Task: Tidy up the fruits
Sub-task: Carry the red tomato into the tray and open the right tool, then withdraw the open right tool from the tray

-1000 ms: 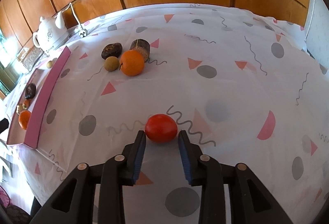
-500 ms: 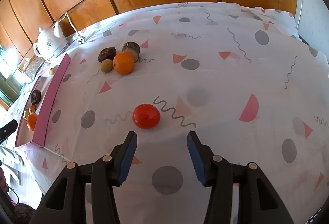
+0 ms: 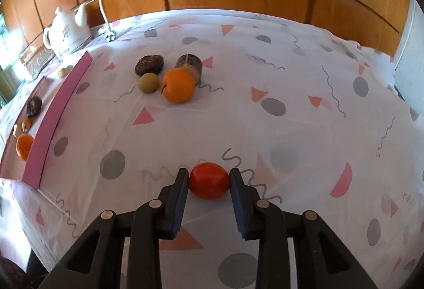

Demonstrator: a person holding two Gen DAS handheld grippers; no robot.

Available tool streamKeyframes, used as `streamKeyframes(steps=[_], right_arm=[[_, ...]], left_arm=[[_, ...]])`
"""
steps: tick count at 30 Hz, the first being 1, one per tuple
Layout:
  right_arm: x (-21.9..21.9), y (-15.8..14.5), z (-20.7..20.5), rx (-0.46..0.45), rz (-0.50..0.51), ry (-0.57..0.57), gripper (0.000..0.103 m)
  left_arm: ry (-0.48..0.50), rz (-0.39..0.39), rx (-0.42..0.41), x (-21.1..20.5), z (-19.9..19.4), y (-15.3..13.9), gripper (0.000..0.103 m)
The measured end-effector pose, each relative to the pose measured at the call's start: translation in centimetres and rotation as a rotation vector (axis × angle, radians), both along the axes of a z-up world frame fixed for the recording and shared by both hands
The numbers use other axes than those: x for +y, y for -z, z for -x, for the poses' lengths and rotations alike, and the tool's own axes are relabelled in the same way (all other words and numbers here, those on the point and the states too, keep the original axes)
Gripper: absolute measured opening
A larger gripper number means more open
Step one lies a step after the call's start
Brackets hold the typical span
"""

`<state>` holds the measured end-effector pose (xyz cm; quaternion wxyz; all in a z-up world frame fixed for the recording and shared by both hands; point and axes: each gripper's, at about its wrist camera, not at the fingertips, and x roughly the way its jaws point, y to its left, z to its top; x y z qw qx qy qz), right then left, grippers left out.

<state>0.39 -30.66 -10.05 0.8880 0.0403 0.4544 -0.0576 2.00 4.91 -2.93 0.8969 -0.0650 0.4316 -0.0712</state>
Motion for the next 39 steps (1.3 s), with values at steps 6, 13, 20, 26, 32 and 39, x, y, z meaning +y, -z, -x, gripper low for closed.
streamKeyframes(steps=[6, 13, 20, 26, 32, 39], right_arm=[[0.5, -0.3, -0.4, 0.014, 0.003, -0.025, 0.031], [4.6, -2.3, -1.7, -0.021, -0.031, -0.195, 0.031], [11.8, -4.3, -4.0, -0.043, -0.045, -0.421, 0.031], [17.2, -5.8, -5.7, -0.067, -0.059, -0.558, 0.031], [21.5, -7.1, -8.0, -0.08, -0.1, -0.633, 0.031], [24.6, -7.2, -9.1, -0.091, -0.112, -0.648, 0.041]], left_arm=[[-0.038, 0.002, -0.002, 1.3, -0.1, 0.0, 0.068], [-0.068, -0.003, -0.016, 2.4, 0.0, -0.3, 0.068], [-0.107, 0.009, -0.024, 4.1, 0.3, -0.5, 0.068], [-0.137, 0.015, -0.031, 5.3, 0.8, -0.6, 0.068], [-0.163, 0.023, -0.039, 6.2, 1.1, -0.9, 0.068], [-0.176, 0.021, -0.025, 6.7, 1.4, -0.4, 0.068]])
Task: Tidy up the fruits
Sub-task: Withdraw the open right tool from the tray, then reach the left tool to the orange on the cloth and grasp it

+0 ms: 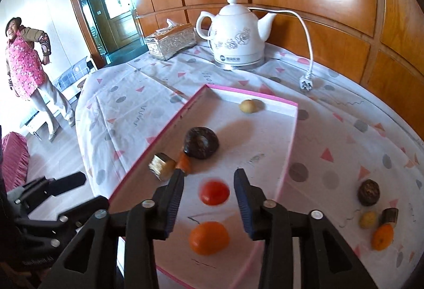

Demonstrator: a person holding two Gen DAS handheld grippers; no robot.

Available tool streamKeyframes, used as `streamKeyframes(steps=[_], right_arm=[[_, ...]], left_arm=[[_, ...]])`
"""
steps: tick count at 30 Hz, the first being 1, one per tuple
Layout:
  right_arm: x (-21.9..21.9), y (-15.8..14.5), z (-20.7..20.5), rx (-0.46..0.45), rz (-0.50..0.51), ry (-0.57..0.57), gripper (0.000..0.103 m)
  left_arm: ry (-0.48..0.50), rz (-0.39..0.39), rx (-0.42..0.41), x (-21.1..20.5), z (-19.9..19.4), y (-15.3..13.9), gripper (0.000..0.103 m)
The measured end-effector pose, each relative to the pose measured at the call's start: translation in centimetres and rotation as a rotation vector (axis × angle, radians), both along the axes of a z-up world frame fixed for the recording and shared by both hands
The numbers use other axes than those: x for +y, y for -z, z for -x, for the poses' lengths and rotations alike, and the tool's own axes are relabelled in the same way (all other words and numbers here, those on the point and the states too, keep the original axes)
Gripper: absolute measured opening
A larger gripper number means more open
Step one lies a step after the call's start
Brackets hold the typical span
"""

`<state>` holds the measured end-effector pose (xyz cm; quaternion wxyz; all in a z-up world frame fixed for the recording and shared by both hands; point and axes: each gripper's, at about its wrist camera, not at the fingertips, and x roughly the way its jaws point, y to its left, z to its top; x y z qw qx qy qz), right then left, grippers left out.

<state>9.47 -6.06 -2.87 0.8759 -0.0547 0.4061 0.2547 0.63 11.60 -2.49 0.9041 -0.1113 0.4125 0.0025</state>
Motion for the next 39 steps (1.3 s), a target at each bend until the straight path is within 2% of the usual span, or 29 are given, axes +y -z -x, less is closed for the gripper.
streamKeyframes(steps=[5, 8, 15, 21, 28, 39], right_arm=[[-0.6, 0.2, 0.9, -0.012, 0.021, 0.028, 0.041], [-2.2, 0.2, 1.6, -0.016, 0.029, 0.083, 0.041], [-8.9, 0.9, 3.8, -0.016, 0.056, 0.283, 0.041], [-15.7, 2.4, 6.2, 0.017, 0.093, 0.468, 0.041], [-23.8, 4.6, 10.0, 0.05, 0.123, 0.742, 0.041], [-30.0, 6.8, 14.2, 0.085, 0.14, 0.953, 0.041]], left_arm=[[0.013, 0.0, -0.002, -0.4, 0.1, 0.1, 0.068], [0.025, -0.001, -0.006, -0.8, 0.2, -0.1, 0.068], [0.086, -0.007, -0.031, -2.2, 0.4, -0.7, 0.068], [0.149, -0.015, -0.046, -3.9, 0.4, -1.2, 0.068], [0.209, -0.026, -0.048, -6.0, 0.3, -1.3, 0.068], [0.357, -0.058, -0.035, -11.1, -0.1, -1.4, 0.068]])
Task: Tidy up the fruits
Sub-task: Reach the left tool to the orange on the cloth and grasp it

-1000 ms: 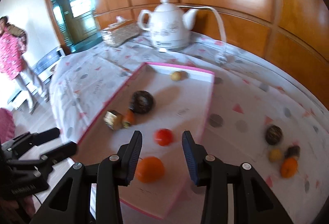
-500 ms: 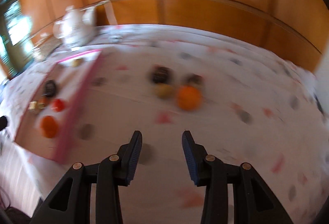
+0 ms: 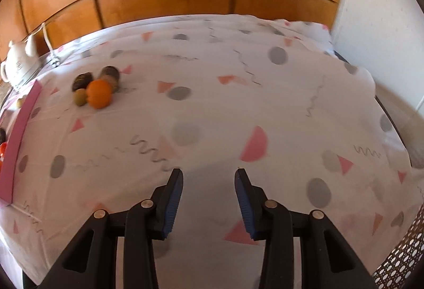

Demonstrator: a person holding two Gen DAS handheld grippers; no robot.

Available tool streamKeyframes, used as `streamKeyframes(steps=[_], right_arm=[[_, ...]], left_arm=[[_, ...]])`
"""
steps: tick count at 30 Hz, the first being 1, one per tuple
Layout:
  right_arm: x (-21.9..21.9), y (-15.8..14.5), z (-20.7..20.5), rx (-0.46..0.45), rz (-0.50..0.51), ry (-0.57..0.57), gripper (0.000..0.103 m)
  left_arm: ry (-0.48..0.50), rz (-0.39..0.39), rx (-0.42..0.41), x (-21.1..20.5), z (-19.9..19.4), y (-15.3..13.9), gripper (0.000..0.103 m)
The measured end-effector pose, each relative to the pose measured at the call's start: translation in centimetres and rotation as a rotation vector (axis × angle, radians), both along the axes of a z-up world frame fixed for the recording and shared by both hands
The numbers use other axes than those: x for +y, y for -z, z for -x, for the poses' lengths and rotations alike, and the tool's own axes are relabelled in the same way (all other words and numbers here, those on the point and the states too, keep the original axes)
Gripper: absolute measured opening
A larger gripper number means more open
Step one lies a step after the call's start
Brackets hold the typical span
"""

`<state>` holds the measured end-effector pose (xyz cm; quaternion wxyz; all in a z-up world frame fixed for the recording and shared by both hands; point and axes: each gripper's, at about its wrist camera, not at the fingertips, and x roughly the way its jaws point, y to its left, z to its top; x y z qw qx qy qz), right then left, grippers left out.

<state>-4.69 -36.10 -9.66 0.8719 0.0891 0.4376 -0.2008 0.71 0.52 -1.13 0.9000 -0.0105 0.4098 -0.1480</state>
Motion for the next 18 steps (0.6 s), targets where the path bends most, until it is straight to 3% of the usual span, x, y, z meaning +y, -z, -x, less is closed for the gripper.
streamKeyframes(steps=[8, 18], right_arm=[[-0.8, 0.3, 0.8, -0.001, 0.02, 0.023, 0.041], [-0.6, 0.6, 0.8, -0.012, 0.039, -0.005, 0.042]], left_arm=[[0.154, -0.038, -0.001, -4.5, -0.3, -0.4, 0.068], [0.333, -0.042, 0.061, -12.0, -3.2, 0.7, 0.067]])
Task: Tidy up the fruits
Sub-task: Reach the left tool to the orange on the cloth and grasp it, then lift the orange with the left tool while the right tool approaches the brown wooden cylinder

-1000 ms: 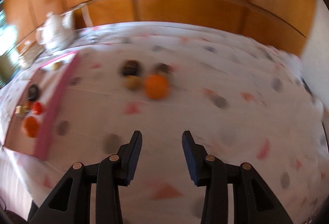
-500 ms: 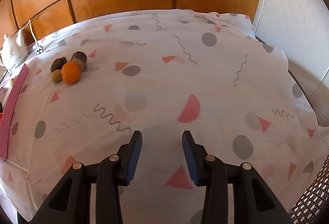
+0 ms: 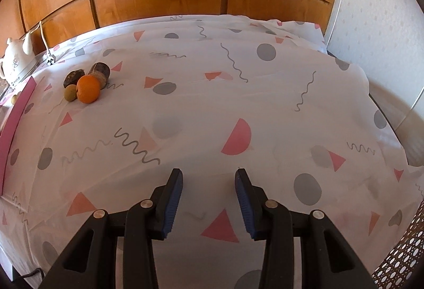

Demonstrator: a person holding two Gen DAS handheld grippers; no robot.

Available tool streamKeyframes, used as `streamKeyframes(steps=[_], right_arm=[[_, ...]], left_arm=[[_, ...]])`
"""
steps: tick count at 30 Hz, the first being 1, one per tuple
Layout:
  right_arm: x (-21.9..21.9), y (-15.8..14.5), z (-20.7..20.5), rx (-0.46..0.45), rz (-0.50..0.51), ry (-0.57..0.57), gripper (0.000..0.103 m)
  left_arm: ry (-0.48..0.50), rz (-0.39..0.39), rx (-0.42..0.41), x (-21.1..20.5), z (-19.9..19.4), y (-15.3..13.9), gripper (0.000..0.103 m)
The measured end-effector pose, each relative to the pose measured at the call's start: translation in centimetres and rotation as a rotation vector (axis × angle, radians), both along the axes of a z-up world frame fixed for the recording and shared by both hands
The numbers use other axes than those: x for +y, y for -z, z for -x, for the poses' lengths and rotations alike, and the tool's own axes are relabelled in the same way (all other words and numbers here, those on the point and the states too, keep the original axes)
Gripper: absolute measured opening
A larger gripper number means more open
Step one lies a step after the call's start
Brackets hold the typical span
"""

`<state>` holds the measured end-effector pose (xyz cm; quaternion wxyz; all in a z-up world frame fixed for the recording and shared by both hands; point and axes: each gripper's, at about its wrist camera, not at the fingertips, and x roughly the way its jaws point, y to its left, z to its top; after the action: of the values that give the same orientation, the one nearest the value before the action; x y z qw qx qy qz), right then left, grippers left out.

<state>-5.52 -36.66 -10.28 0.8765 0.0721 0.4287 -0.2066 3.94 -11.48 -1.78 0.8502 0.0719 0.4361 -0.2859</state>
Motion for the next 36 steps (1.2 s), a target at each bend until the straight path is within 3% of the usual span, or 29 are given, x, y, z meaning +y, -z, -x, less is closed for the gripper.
streamKeyframes(steps=[6, 12, 20, 22, 29, 36], right_arm=[[0.0, 0.1, 0.0, -0.006, -0.016, -0.017, 0.042], [0.0, 0.1, 0.0, -0.005, -0.021, -0.03, 0.044], [-0.1, 0.1, 0.1, -0.003, -0.03, -0.042, 0.046], [-0.1, 0.1, 0.1, -0.003, -0.031, -0.044, 0.046], [-0.1, 0.2, 0.1, -0.004, -0.035, -0.048, 0.048], [-0.1, 0.2, 0.1, -0.002, -0.031, -0.05, 0.048]], left_arm=[[0.092, -0.007, 0.025, -5.9, -2.6, 1.1, 0.054], [0.094, 0.003, 0.069, -9.9, -5.5, 2.6, 0.055], [0.099, -0.097, 0.042, -13.6, -9.1, 5.0, 0.055], [0.088, -0.151, 0.025, -14.1, -9.5, 6.1, 0.043], [0.104, -0.099, -0.021, -12.7, -7.4, 5.8, 0.039], [0.102, -0.041, 0.013, -7.5, -2.7, 6.3, 0.039]])
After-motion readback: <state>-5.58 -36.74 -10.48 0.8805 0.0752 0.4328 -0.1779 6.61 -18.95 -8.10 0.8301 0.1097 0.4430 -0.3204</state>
